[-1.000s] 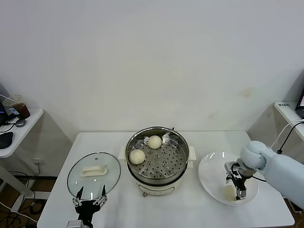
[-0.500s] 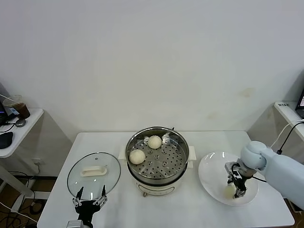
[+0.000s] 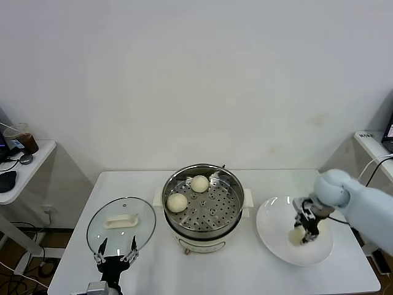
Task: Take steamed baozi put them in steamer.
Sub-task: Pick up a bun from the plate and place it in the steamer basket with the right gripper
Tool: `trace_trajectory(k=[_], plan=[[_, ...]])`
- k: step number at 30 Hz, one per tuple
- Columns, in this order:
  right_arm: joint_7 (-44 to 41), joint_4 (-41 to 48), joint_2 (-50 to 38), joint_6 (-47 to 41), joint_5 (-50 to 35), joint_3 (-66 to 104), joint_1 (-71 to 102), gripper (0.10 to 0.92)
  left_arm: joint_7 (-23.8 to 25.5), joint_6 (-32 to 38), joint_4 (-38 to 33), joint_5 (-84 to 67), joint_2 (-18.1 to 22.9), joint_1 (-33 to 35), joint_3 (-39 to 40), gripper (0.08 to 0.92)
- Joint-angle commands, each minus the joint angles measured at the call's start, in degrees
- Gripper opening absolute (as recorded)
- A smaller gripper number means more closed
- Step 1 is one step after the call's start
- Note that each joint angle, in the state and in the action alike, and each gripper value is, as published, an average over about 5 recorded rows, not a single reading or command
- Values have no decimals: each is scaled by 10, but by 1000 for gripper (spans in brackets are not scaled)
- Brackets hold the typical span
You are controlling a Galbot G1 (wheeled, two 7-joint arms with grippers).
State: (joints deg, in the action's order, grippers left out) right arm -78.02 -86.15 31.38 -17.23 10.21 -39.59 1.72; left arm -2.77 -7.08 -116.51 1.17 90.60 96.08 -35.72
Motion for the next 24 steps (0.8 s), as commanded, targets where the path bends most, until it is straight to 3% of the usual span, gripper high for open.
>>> trace_trajectory(k=[1, 7, 11, 24], plan=[[-5, 7, 92, -4, -107, -151, -306, 501, -6, 1, -2, 15, 1, -1, 0, 823], [-6, 48, 185, 17, -210, -195, -397, 502, -14, 3, -10, 22, 5, -3, -3, 823], [-18, 79, 233, 134, -266, -198, -398, 504, -17, 4, -14, 21, 3, 0, -7, 823], [5, 24, 265, 466, -174, -253, -343, 508, -18, 4, -20, 22, 9, 0, -6, 823]])
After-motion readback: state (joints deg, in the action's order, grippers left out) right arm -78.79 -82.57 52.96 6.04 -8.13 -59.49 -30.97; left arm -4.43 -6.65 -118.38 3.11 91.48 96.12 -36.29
